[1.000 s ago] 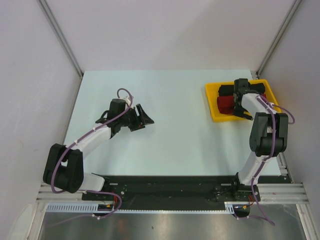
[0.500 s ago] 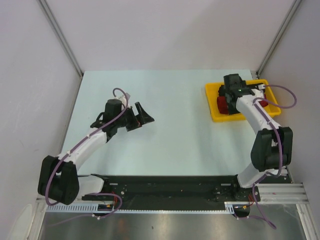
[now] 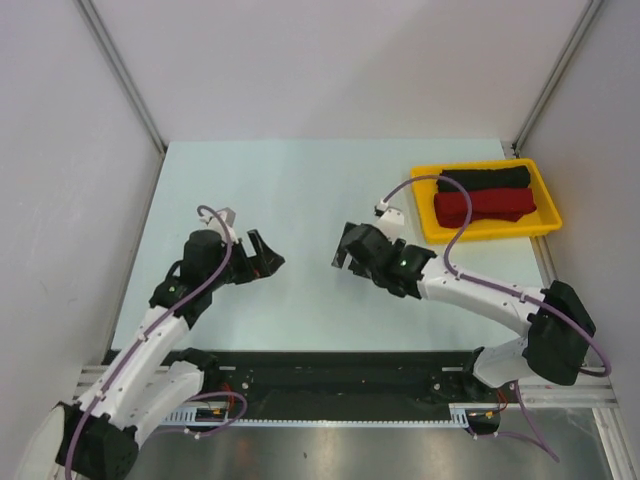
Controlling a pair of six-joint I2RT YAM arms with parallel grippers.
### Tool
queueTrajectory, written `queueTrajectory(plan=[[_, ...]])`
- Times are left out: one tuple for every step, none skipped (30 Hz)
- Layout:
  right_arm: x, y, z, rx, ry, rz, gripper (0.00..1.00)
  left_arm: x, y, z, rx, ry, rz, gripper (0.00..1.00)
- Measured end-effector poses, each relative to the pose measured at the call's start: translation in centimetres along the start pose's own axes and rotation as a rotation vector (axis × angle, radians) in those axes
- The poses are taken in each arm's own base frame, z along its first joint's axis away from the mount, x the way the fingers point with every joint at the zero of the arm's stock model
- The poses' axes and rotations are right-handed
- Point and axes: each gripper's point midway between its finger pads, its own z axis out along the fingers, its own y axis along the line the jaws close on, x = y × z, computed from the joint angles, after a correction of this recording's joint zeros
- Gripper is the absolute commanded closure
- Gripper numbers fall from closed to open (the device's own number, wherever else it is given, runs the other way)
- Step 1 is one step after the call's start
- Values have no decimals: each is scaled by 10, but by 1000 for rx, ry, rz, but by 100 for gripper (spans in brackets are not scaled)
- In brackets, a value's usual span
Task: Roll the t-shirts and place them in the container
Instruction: Reset both arms
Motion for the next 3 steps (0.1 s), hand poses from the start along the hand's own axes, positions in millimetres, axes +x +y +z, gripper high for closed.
queueTrajectory(plan=[[12,-1,-2,-8,21,-39,0,0,2,-4,-5,-12,7,0],[20,-4,-2,-10,36,-70,0,0,4,-8,-14,-27,21,0],[25,-6,-2,-9,45,-89,0,-1,5,-10,-19,-34,25,0]])
